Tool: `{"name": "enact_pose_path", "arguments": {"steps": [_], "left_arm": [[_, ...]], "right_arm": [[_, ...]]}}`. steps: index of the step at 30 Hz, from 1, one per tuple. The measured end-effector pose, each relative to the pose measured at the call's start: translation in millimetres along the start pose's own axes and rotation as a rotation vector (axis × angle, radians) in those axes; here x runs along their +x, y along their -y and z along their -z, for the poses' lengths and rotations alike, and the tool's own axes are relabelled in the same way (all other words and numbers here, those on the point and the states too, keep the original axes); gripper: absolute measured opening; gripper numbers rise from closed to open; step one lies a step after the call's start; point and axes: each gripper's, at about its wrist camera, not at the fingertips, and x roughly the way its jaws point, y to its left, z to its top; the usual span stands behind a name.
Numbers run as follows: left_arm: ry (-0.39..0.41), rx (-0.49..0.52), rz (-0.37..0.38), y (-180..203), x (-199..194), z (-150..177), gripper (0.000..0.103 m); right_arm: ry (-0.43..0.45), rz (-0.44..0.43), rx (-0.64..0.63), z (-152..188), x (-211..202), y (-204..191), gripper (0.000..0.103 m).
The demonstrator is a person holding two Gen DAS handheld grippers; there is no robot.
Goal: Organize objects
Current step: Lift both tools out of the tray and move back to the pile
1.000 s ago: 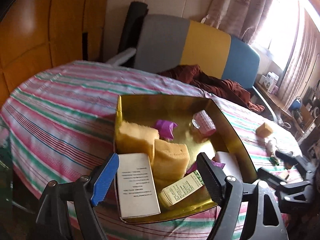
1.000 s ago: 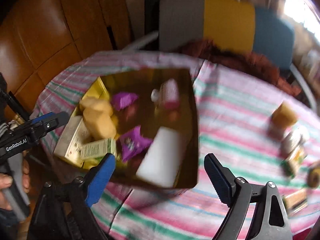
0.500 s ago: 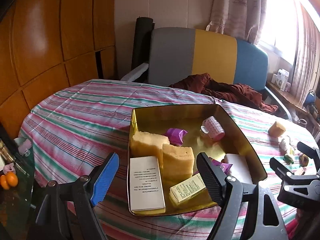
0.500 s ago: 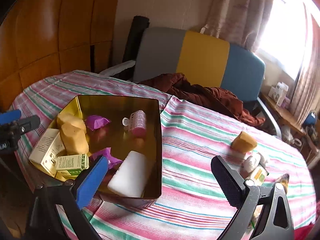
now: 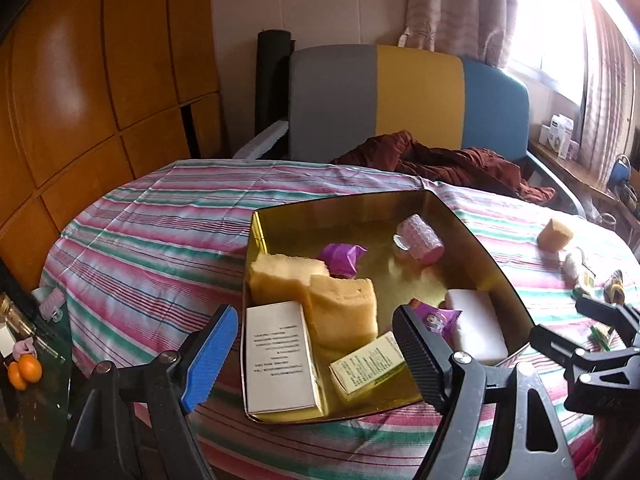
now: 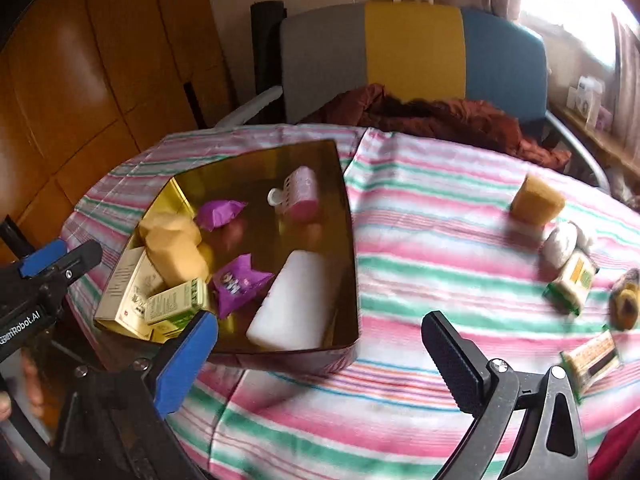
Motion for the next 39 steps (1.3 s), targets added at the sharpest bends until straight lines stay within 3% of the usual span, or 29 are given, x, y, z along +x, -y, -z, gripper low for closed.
{"name": "enact_pose_path", "arguments": {"steps": [12,17,26,29,33,39], "left_arm": [[0.002,0.068,0.062,23.4,-7.0,-0.2,0.081],[-0.008,0.087,0.105,33.3,-6.7,-1.7,0.081],[-0.011,0.164,0.18,67.0,-9.0,-5.1,0.081],[-0.01,0.196,0.196,78.7,-9.7,-6.2,0.081],[0.004,0.255,0.219,100.8,-11.6,-9.1,0.081],[0.007,0.358,0.276,142.6,-12.0,-10.2,0.081]], "right_arm": [[0.034,0.087,0.029,-10.9,-13.1,42.1,0.103],[0.04,0.143,0.126,-18.6,-25.0,91.6,0.103],[0.07,0.336,0.302,-14.9,-52.5,201.4,0.103],[0.089,0.334,0.429,-2.7,-60.5,239.5,0.103],[0.136,0.257,0.677,14.8,-69.8,282.2,0.103],[0.211,0.264,0.767,21.8,-86.1,295.1,0.103]]}}
